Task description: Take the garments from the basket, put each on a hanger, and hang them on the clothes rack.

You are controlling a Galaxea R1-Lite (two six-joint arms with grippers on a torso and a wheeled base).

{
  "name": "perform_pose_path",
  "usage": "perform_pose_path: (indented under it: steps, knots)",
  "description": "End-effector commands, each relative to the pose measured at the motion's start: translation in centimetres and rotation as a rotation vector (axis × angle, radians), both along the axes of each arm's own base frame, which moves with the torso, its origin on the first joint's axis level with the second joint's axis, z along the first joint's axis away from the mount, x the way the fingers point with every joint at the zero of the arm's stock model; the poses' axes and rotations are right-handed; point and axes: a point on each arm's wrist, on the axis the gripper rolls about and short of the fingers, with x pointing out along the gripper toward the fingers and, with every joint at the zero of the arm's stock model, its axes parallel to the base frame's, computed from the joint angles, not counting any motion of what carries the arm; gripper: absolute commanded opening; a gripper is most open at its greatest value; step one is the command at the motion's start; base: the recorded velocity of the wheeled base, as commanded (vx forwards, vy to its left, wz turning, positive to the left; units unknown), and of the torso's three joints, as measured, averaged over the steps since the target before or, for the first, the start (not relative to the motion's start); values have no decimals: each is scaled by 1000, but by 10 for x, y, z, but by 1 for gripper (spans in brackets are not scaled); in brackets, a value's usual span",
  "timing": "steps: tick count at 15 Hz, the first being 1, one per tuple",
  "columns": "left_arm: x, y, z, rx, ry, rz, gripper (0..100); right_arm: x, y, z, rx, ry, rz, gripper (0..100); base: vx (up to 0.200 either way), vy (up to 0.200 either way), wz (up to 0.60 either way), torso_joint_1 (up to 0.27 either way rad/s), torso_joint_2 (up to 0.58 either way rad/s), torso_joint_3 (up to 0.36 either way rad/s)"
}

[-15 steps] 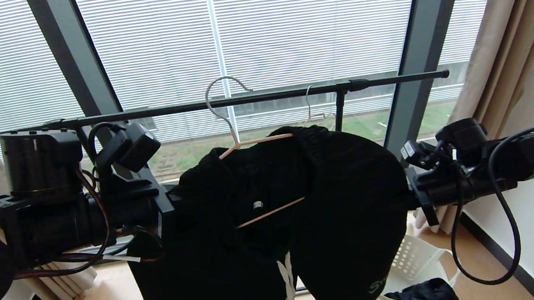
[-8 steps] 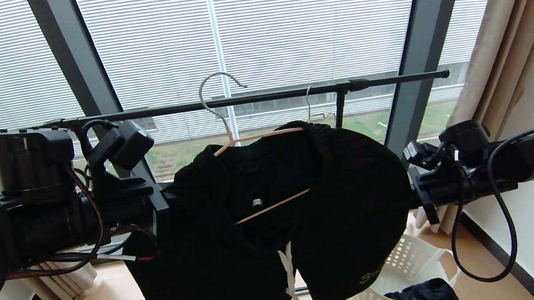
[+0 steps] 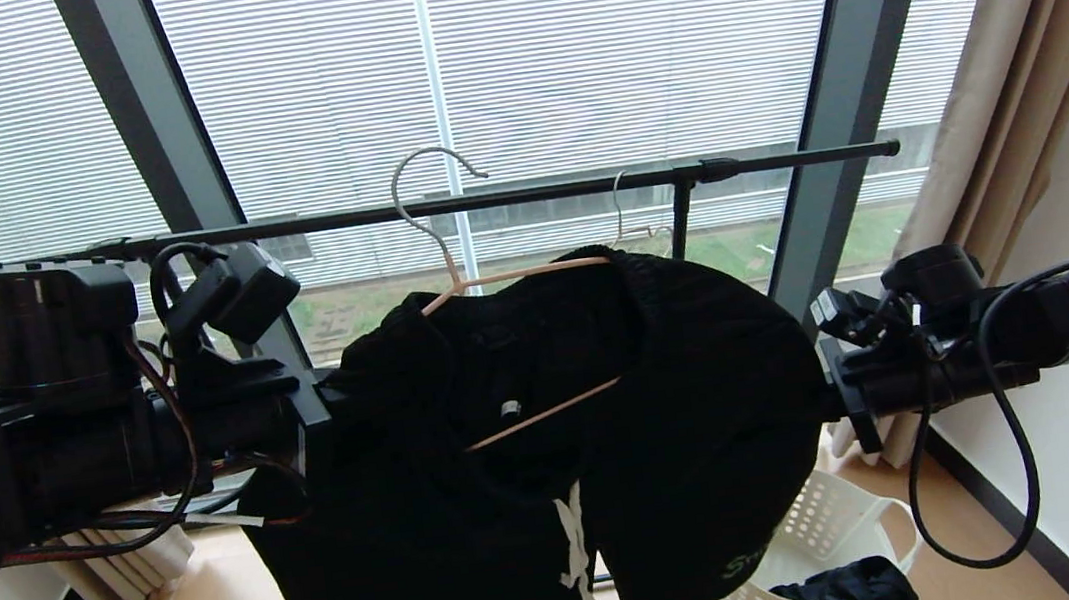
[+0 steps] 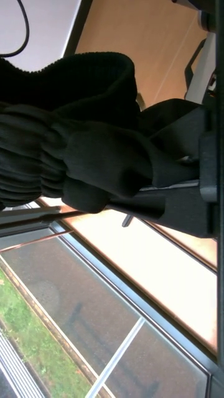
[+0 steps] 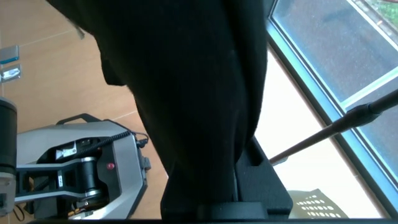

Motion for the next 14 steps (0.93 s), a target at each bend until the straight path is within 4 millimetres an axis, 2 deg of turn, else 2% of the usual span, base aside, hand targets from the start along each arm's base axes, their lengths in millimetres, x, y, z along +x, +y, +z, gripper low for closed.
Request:
perform_pose_path:
  steps: [1,4,5,10,14]
  knots:
    - [-2,1,2,-3,-9,2,0,0,0,-1,-11,2,-6,0,0,0,0,0,0,0]
    - [-3,2,2,-2,-6,4,0,0,0,-2,-21,5,-12,0,0,0,0,0,0,0]
    - [-3,2,2,-2,-8,4,0,0,0,-3,-23,6,-13,100,0,0,0,0,0,0]
    - [-5,7,-1,1,3,19,0,0,0,-5,-39,0,-11,100,0,0,0,0,0,0]
    - [-16,28,-15,14,52,92,0,-8,0,13,-38,-44,-12,100,0,0,0,0,0,0]
